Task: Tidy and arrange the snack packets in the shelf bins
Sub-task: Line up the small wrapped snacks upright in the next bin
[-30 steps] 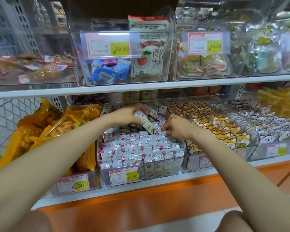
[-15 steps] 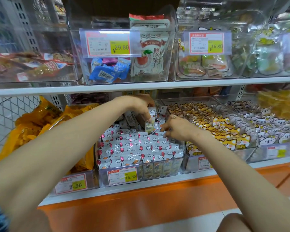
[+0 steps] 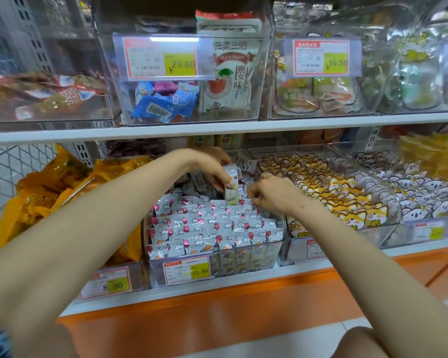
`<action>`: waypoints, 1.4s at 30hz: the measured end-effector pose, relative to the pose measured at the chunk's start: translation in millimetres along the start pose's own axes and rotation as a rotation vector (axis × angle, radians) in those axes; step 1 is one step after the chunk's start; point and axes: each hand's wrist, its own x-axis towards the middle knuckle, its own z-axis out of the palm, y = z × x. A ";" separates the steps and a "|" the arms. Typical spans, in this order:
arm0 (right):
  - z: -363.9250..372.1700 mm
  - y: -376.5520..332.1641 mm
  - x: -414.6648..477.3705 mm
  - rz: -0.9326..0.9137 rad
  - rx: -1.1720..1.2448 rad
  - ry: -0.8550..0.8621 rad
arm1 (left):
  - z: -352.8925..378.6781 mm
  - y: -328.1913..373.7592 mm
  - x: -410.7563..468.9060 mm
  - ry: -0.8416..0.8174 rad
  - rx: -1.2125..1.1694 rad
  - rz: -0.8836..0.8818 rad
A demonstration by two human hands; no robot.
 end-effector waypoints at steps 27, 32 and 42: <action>0.0 4.9 5.6 -0.021 0.036 -0.059 | 29.9 -16.2 32.6 0.002 0.095 0.233; -2.7 5.6 8.6 -0.011 0.031 -0.080 | 34.0 -17.8 30.3 -0.030 0.159 0.188; -5.9 2.8 11.4 -0.042 -0.031 -0.152 | 48.1 -7.3 30.6 0.086 0.343 0.149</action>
